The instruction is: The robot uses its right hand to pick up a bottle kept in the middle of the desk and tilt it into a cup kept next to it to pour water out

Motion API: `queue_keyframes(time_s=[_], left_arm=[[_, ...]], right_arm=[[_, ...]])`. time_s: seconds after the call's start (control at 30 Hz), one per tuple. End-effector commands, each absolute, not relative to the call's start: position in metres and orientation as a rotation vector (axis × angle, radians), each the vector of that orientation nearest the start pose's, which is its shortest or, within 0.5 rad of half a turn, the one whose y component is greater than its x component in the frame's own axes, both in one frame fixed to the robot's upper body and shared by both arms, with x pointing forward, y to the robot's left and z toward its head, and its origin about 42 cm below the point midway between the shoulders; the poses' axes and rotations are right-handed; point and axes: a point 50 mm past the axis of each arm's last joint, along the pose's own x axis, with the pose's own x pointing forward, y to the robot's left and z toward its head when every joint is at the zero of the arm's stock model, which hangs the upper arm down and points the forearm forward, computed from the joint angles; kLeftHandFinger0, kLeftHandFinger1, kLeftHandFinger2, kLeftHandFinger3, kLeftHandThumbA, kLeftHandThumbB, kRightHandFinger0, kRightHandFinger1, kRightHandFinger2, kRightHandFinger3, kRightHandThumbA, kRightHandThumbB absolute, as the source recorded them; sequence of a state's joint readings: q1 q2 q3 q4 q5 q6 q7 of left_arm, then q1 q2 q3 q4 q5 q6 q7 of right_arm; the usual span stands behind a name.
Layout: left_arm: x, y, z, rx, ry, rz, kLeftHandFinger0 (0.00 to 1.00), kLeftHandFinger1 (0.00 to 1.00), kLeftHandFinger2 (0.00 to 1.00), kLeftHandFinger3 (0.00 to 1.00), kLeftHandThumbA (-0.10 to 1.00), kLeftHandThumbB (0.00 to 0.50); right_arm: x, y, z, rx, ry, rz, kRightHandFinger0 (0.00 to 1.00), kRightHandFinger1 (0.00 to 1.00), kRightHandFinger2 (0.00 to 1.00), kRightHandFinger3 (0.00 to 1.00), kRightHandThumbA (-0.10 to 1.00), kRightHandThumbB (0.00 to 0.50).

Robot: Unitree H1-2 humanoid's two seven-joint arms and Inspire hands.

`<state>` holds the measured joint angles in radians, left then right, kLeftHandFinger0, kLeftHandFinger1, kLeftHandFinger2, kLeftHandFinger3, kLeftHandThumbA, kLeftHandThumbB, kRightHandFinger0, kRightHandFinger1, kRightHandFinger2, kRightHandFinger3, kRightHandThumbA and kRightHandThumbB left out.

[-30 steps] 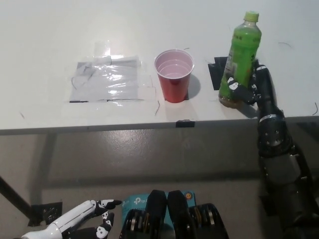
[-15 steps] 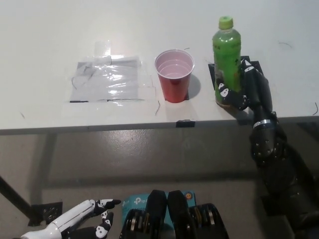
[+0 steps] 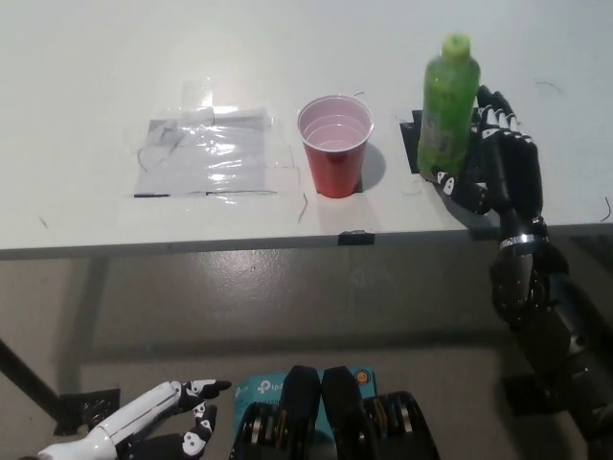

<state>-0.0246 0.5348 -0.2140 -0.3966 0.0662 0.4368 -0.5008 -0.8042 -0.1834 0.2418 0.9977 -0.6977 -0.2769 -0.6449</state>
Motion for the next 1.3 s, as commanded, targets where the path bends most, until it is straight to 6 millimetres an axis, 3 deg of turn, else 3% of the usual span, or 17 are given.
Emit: queue_keyframes(time_s=[0.0, 0.1, 0.23, 0.4, 0.43, 0.47, 0.53, 0.63, 0.77, 0.83, 0.87, 0.93, 1.07, 1.1, 1.27], left_arm=[[0.264, 0.275, 0.185, 0.596, 0.164, -0.629, 1.0, 1.0, 1.0, 1.0, 0.92, 0.327], [0.265, 0.275, 0.185, 0.604, 0.16, -0.632, 1.0, 1.0, 1.0, 1.0, 0.92, 0.314], [0.262, 0.274, 0.183, 0.595, 0.166, -0.629, 1.0, 1.0, 1.0, 1.0, 0.93, 0.34], [0.263, 0.275, 0.182, 0.59, 0.166, -0.626, 1.0, 1.0, 1.0, 1.0, 0.93, 0.336], [0.262, 0.275, 0.182, 0.593, 0.167, -0.624, 1.0, 1.0, 1.0, 1.0, 0.93, 0.331], [0.262, 0.275, 0.183, 0.593, 0.167, -0.623, 1.0, 1.0, 1.0, 1.0, 0.93, 0.336], [0.259, 0.274, 0.181, 0.585, 0.176, -0.617, 1.0, 1.0, 1.0, 1.0, 0.92, 0.338], [0.258, 0.277, 0.182, 0.599, 0.173, -0.613, 1.0, 1.0, 1.0, 1.0, 0.94, 0.337], [0.258, 0.278, 0.183, 0.59, 0.18, -0.611, 1.0, 1.0, 1.0, 1.0, 0.91, 0.323], [0.258, 0.279, 0.184, 0.599, 0.183, -0.608, 1.0, 1.0, 1.0, 1.0, 0.91, 0.318], [0.258, 0.279, 0.184, 0.596, 0.192, -0.611, 1.0, 1.0, 1.0, 1.0, 0.91, 0.324], [0.259, 0.279, 0.183, 0.593, 0.192, -0.613, 1.0, 1.0, 1.0, 1.0, 0.91, 0.322], [0.258, 0.28, 0.183, 0.601, 0.193, -0.61, 1.0, 1.0, 1.0, 1.0, 0.92, 0.326], [0.259, 0.28, 0.183, 0.592, 0.193, -0.607, 1.0, 1.0, 1.0, 1.0, 0.9, 0.323], [0.259, 0.279, 0.181, 0.595, 0.196, -0.612, 1.0, 1.0, 1.0, 1.0, 0.92, 0.331]], right_arm=[[0.521, -0.204, 0.207, -0.978, -0.492, -0.279, 1.0, 1.0, 1.0, 1.0, 0.88, 0.212], [0.519, -0.203, 0.205, -0.965, -0.481, -0.282, 1.0, 1.0, 1.0, 1.0, 0.85, 0.192], [0.519, -0.2, 0.203, -0.956, -0.471, -0.277, 1.0, 1.0, 1.0, 1.0, 0.8, 0.186], [0.517, -0.198, 0.2, -0.943, -0.463, -0.273, 1.0, 1.0, 1.0, 1.0, 0.72, 0.172], [0.515, -0.198, 0.2, -0.951, -0.456, -0.262, 1.0, 1.0, 1.0, 1.0, 0.72, 0.166], [0.515, -0.198, 0.2, -0.952, -0.456, -0.261, 1.0, 1.0, 1.0, 1.0, 0.77, 0.196], [0.505, -0.197, 0.196, -0.957, -0.448, -0.226, 1.0, 1.0, 1.0, 1.0, 0.82, 0.18], [0.476, -0.194, 0.189, -0.888, -0.43, -0.136, 1.0, 1.0, 1.0, 1.0, 0.71, 0.184], [0.435, -0.196, 0.186, -0.827, -0.387, -0.024, 1.0, 1.0, 1.0, 1.0, 0.81, 0.181], [0.42, -0.195, 0.187, -0.785, -0.374, 0.016, 1.0, 1.0, 1.0, 1.0, 0.79, 0.17], [0.402, -0.197, 0.193, -0.755, -0.361, 0.045, 1.0, 1.0, 1.0, 1.0, 0.84, 0.175], [0.385, -0.199, 0.201, -0.726, -0.354, 0.082, 1.0, 1.0, 1.0, 1.0, 0.9, 0.186], [0.362, -0.2, 0.21, -0.641, -0.327, 0.135, 1.0, 1.0, 1.0, 1.0, 0.89, 0.201], [0.347, -0.202, 0.212, -0.605, -0.306, 0.155, 1.0, 1.0, 1.0, 1.0, 0.88, 0.182], [0.319, -0.206, 0.213, -0.576, -0.268, 0.157, 1.0, 1.0, 1.0, 1.0, 0.88, 0.162]])
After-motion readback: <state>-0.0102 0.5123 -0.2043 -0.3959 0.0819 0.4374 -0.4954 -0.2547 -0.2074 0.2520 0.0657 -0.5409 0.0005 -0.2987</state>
